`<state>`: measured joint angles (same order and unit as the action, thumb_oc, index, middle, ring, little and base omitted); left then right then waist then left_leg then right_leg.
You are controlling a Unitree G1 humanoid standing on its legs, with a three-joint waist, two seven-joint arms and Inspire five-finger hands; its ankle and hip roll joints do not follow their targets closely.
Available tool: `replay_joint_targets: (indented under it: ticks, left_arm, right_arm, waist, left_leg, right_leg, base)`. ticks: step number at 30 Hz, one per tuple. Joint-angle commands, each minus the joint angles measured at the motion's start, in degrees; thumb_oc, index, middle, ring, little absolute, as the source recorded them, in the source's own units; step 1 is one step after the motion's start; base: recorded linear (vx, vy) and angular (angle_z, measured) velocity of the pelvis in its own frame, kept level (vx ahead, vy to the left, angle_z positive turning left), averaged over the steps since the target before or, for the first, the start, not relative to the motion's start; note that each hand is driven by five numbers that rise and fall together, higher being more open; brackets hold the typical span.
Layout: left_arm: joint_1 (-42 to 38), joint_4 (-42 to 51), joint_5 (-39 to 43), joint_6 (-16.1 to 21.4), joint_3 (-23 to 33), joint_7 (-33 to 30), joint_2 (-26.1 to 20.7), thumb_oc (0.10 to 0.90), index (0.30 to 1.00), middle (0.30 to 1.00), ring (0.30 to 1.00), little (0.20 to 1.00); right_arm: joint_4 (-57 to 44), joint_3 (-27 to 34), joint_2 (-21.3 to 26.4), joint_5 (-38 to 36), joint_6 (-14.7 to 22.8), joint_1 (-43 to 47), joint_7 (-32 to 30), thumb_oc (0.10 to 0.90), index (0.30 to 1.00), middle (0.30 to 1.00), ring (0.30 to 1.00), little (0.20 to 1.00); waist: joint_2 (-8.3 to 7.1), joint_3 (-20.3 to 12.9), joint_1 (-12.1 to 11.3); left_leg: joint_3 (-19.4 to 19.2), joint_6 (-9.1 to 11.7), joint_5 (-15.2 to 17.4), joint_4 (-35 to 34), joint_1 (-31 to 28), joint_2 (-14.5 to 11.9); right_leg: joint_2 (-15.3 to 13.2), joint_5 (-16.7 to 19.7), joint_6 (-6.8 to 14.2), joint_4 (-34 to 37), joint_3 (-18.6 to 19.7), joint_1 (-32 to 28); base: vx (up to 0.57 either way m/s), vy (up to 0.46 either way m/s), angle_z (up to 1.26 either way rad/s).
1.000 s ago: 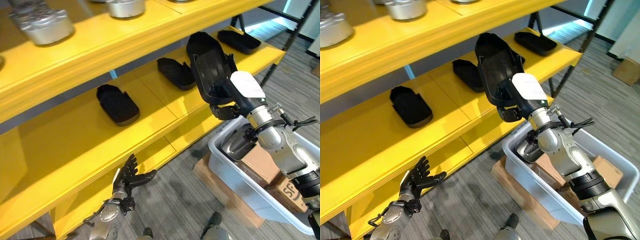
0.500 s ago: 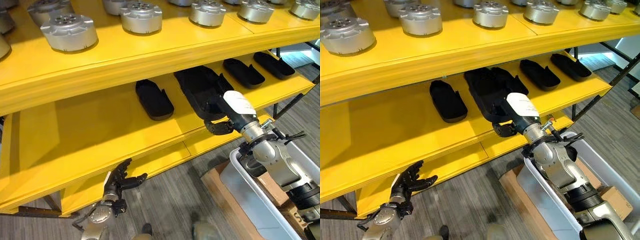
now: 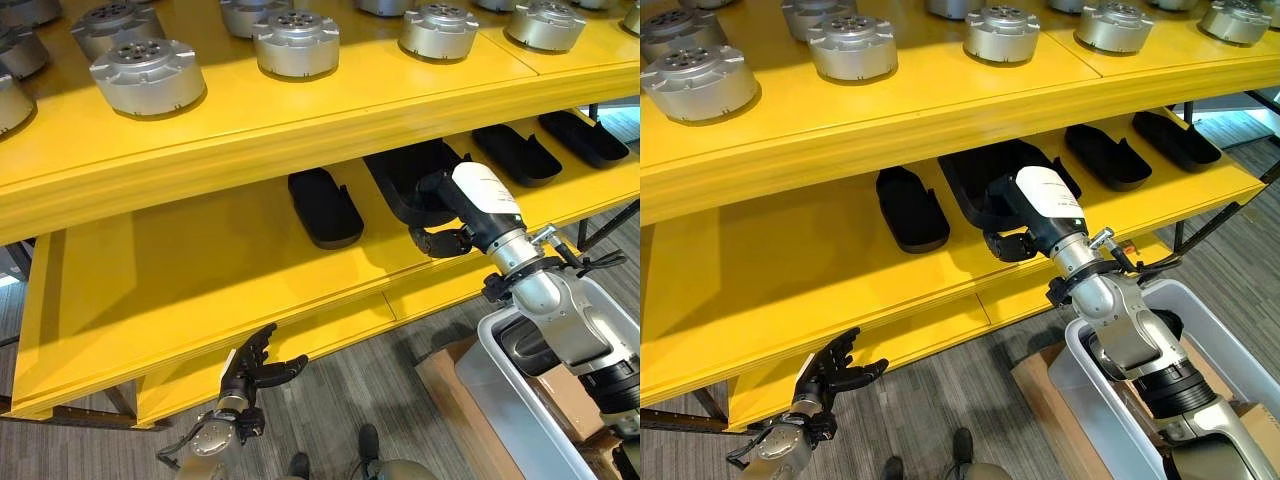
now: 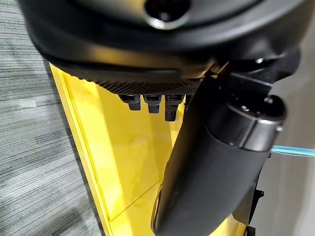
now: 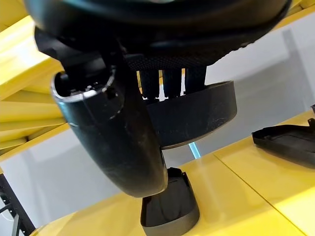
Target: Move parts from the plastic box to the shelf.
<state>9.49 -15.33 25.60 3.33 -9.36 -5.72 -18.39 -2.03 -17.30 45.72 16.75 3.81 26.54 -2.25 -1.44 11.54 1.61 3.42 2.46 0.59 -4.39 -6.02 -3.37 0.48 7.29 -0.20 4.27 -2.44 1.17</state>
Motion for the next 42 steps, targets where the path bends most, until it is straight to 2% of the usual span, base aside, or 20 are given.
replay_joint_targets:
  ticks: [1,3,4,7,8,9,10,11,14,16,17,18,19,21,24,26,28,32,37,42]
  left_arm:
    - [-4.9,5.6,-0.4,5.1,0.4,0.5,-2.2,0.9,1.0,1.0,1.0,1.0]
    - [-4.9,5.6,-0.3,5.1,0.5,0.4,-2.2,0.9,1.0,1.0,1.0,1.0]
    - [-5.0,5.3,0.2,5.2,0.7,-0.1,-2.0,0.9,1.0,1.0,1.0,1.0]
    - [-5.7,5.2,0.6,5.4,0.6,-0.1,-1.9,0.9,1.0,1.0,1.0,1.0]
    - [-6.7,5.0,1.1,5.7,0.0,0.0,-2.1,0.9,1.0,1.0,1.0,1.0]
    - [-7.1,5.0,1.3,5.8,-0.2,-0.1,-2.0,0.9,1.0,1.0,1.0,1.0]
    - [-7.3,4.9,1.5,5.8,-0.2,-0.2,-1.9,0.9,1.0,1.0,1.0,1.0]
    - [-7.0,5.1,2.1,5.9,0.0,-0.6,-1.7,0.9,1.0,1.0,1.0,1.0]
    - [-6.9,4.6,2.6,6.1,0.1,-2.1,-1.1,0.9,1.0,1.0,1.0,1.0]
    - [-7.4,4.4,1.9,6.4,0.2,-2.7,-0.9,0.9,1.0,1.0,1.0,1.0]
    - [-7.3,4.4,1.8,6.4,0.5,-2.4,-0.8,0.9,1.0,1.0,1.0,1.0]
    - [-7.1,4.3,1.6,6.5,0.3,-2.1,-0.8,0.9,1.0,1.0,1.0,1.0]
    - [-7.0,4.4,1.5,6.5,0.2,-1.9,-0.8,0.9,1.0,1.0,1.0,1.0]
    - [-6.8,4.7,1.2,6.4,-0.1,-1.4,-0.9,0.9,1.0,1.0,1.0,1.0]
    - [-6.6,4.9,0.6,6.5,-0.6,-0.8,-1.2,0.9,1.0,1.0,1.0,1.0]
    - [-6.7,5.1,0.4,6.4,-0.9,-0.4,-1.8,0.9,1.0,1.0,1.0,1.0]
    - [-6.8,5.3,0.3,6.4,-0.9,-0.3,-2.0,0.9,1.0,1.0,1.0,1.0]
    - [-7.4,5.5,0.4,6.4,-1.0,-0.6,-2.6,0.9,1.0,1.0,1.0,1.0]
    - [-8.8,5.7,1.2,6.4,-1.6,-0.6,-3.5,0.9,1.0,1.0,1.0,1.0]
    - [-9.9,6.2,1.9,6.7,-2.2,-0.7,-4.7,0.9,1.0,1.0,1.0,1.0]
  right_arm:
    - [-3.8,3.6,-0.5,-2.2,4.3,10.3,-4.4,0.4,0.3,0.3,0.3,0.3]
    - [-3.9,3.4,-0.6,-2.1,4.4,10.6,-4.6,0.4,0.3,0.3,0.3,0.3]
    - [-4.0,2.9,-0.7,-2.4,4.6,11.4,-4.8,0.4,0.3,0.3,0.3,0.3]
    - [-4.2,2.9,0.3,-2.8,4.9,12.3,-5.1,0.4,0.3,0.3,0.3,0.3]
    - [-4.3,2.4,1.6,-3.3,5.1,14.2,-5.6,0.4,0.3,0.3,0.3,0.3]
    - [-4.2,2.2,1.8,-3.8,5.2,15.0,-5.8,0.4,0.3,0.3,0.3,0.3]
    - [-4.0,2.1,1.9,-4.2,5.0,15.3,-6.1,0.4,0.3,0.3,0.3,0.3]
    - [-3.7,2.2,1.7,-4.8,4.7,15.6,-6.6,0.4,0.3,0.3,0.3,0.3]
    - [-3.1,2.2,1.5,-4.7,4.5,16.1,-8.0,0.4,0.3,0.3,0.3,0.3]
    - [-2.6,2.8,2.5,-4.2,4.2,15.7,-8.8,0.4,0.3,0.3,0.3,0.3]
    - [-2.7,3.4,2.8,-3.9,4.1,14.8,-8.9,0.4,0.3,0.3,0.3,0.3]
    - [-2.8,4.4,3.0,-3.3,4.0,13.7,-9.0,0.4,0.3,0.3,0.3,0.3]
    - [-3.6,5.2,3.0,-2.6,3.9,12.8,-8.9,0.4,0.3,0.3,0.3,0.3]
    - [-4.0,6.4,2.4,-1.8,3.9,11.3,-9.3,0.4,0.3,0.3,0.3,0.3]
    - [-4.1,7.3,2.1,-1.4,3.8,10.0,-9.3,0.4,0.3,0.3,0.3,0.3]
    - [-4.4,7.4,1.6,-0.6,3.5,9.4,-9.0,0.4,0.3,0.3,0.3,0.3]
    - [-4.3,7.6,1.5,-0.6,3.4,9.2,-8.9,0.4,0.3,0.3,0.3,0.3]
    - [-3.8,6.7,1.1,-0.8,3.0,10.0,-8.4,0.4,0.3,0.3,0.3,0.3]
    - [-1.2,4.0,1.5,-1.5,2.5,14.3,-7.7,0.4,0.3,0.3,0.3,0.3]
    - [2.5,0.5,2.4,-2.2,1.9,20.3,-7.5,0.4,0.3,0.3,0.3,0.3]
  waist:
    - [-1.9,-7.8,0.7]
    - [-1.71,-7.9,0.6]
    - [-1.79,-7.4,0.4]
    - [-2.08,-6.1,0.4]
    - [-2.77,-3.8,-0.2]
    - [-2.79,-3.1,-0.1]
    - [-2.85,-2.9,0.2]
    - [-2.7,-3.6,0.5]
    - [-0.88,-4.2,0.9]
    - [1.01,-4.3,1.7]
    - [1.8,-4.6,2.1]
    - [2.62,-4.8,2.1]
    - [3.47,-5.2,1.9]
    - [4.04,-5.8,1.6]
    - [3.51,-5.9,1.3]
    - [2.34,-5.8,0.9]
    - [1.77,-5.8,0.8]
    - [-0.29,-5.4,0.4]
    - [-2.21,-3.9,-0.4]
    - [-2.99,-1.8,-1.5]
  left_leg:
    - [-4.0,-1.4,2.8,3.5,1.4,1.7]
    - [-3.8,-1.2,3.3,3.7,1.1,1.3]
    - [-3.5,-0.5,3.3,5.3,1.9,0.7]
    - [-2.7,0.4,4.0,11.1,5.3,1.3]
    - [-1.7,1.6,4.6,18.9,9.2,2.8]
    - [-1.3,1.8,4.8,20.8,10.3,2.1]
    - [-1.4,1.9,4.6,20.5,10.6,0.3]
    - [-0.8,2.9,1.7,16.0,8.7,-6.0]
    - [0.0,4.6,-6.4,7.8,8.4,-14.6]
    - [-2.9,6.5,-11.5,2.5,8.6,-17.8]
    - [-5.1,7.2,-10.7,0.3,7.1,-18.5]
    - [-6.3,8.1,-11.2,-0.6,6.9,-19.1]
    - [-6.2,8.5,-10.0,-0.6,6.9,-18.8]
    - [-6.1,8.3,-8.5,-0.6,6.6,-17.5]
    - [-6.6,7.9,-7.4,-0.4,5.8,-16.2]
    - [-7.2,6.5,-4.2,0.9,4.8,-13.7]
    - [-7.4,6.2,-3.2,2.2,4.9,-13.0]
    - [-7.7,5.1,1.0,8.0,5.9,-11.0]
    - [-6.8,4.9,5.3,17.2,9.5,-10.1]
    - [-5.3,4.9,8.9,26.1,13.6,-10.1]
  right_leg:
    - [-4.6,-7.3,5.5,-7.5,0.1,0.2]
    - [-4.2,-8.0,5.4,-7.7,-0.1,-0.1]
    - [-3.8,-8.7,4.9,-7.8,-0.1,-0.4]
    - [-4.1,-8.9,4.1,-8.0,-0.8,-0.3]
    - [-4.6,-9.1,3.1,-8.9,-1.2,0.3]
    - [-4.8,-9.1,3.0,-9.7,-1.7,0.9]
    - [-5.1,-9.1,3.1,-10.3,-1.9,1.4]
    - [-5.7,-9.4,3.7,-11.2,-1.3,2.0]
    - [-6.3,-11.0,5.3,-13.4,-0.8,4.0]
    - [-7.0,-12.2,5.9,-16.2,-1.6,5.8]
    - [-7.2,-12.5,6.1,-16.9,-2.2,6.3]
    - [-7.3,-12.5,6.4,-16.9,-2.2,6.5]
    - [-7.4,-12.2,6.7,-16.6,-2.3,6.7]
    - [-8.5,-11.4,7.3,-15.7,-2.5,6.2]
    - [-9.8,-10.6,8.0,-14.6,-2.6,4.9]
    - [-12.4,-9.1,9.4,-12.4,-2.1,2.6]
    - [-13.1,-9.0,9.7,-12.0,-1.9,2.1]
    - [-15.1,-9.0,10.6,-12.3,-1.2,1.4]
    - [-16.2,-10.4,10.7,-16.1,-1.1,2.1]
    - [-16.6,-13.0,10.2,-23.6,-0.9,4.7]
  base:
    - [0.01,-0.127,0.09]
    - [0.01,-0.127,0.09]
    - [-0.05,-0.13,0.06]
    - [-0.13,-0.117,0.19]
    - [-0.2,-0.074,0.39]
    - [-0.21,-0.067,0.42]
    - [-0.03,0.064,0.66]
    - [0.03,0.116,0.49]
    - [0.02,0.176,0.28]
    - [0.0,0.214,0.06]
    - [0.04,0.194,0.06]
    - [0.07,0.196,0.06]
    - [0.08,0.208,0.05]
    - [0.1,0.209,-0.07]
    - [0.1,0.172,-0.05]
    - [0.1,0.201,0.21]
    - [0.04,0.107,0.12]
    - [0.04,0.125,-0.02]
    - [-0.01,0.051,-0.07]
    - [-0.06,0.027,0.07]
